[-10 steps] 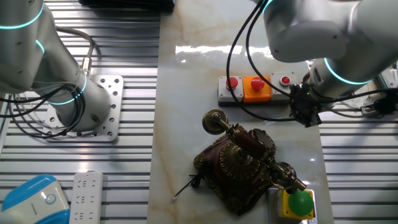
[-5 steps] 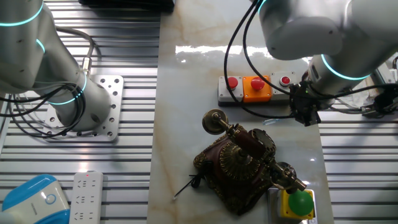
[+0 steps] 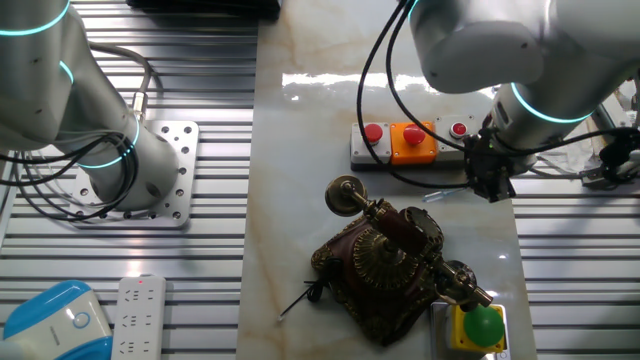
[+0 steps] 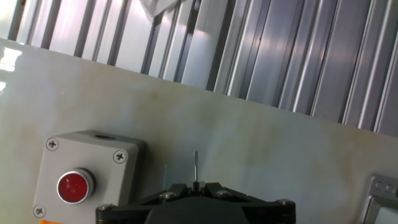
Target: Dial a number on an old rotary phone
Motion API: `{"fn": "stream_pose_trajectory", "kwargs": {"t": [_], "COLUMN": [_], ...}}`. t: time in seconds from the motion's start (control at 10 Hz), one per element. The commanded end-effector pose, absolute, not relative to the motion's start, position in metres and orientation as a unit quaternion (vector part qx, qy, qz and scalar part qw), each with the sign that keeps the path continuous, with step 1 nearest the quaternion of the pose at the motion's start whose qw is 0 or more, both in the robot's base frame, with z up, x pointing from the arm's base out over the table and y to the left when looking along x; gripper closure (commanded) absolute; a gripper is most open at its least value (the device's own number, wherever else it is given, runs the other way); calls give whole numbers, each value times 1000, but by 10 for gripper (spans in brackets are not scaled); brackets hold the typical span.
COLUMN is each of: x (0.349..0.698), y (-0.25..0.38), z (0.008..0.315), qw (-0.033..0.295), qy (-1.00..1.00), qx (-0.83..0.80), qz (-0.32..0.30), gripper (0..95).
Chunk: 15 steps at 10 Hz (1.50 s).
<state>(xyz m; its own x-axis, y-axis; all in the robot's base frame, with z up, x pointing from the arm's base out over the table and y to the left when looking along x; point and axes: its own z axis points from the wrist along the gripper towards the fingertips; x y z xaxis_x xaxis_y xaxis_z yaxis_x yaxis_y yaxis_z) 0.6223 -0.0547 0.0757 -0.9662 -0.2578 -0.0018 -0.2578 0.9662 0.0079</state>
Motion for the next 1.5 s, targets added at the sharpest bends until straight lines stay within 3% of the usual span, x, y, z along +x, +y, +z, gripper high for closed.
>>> {"fn": "stream_pose_trajectory", "kwargs": {"t": [0.1,1.5], "x": [622,610], "y": [-55,-41], "z": [75,81], "qw": [1,-17], "qy": [991,993], "qx": [-131,-112], "qz": [2,-15], "gripper": [950,950]}}
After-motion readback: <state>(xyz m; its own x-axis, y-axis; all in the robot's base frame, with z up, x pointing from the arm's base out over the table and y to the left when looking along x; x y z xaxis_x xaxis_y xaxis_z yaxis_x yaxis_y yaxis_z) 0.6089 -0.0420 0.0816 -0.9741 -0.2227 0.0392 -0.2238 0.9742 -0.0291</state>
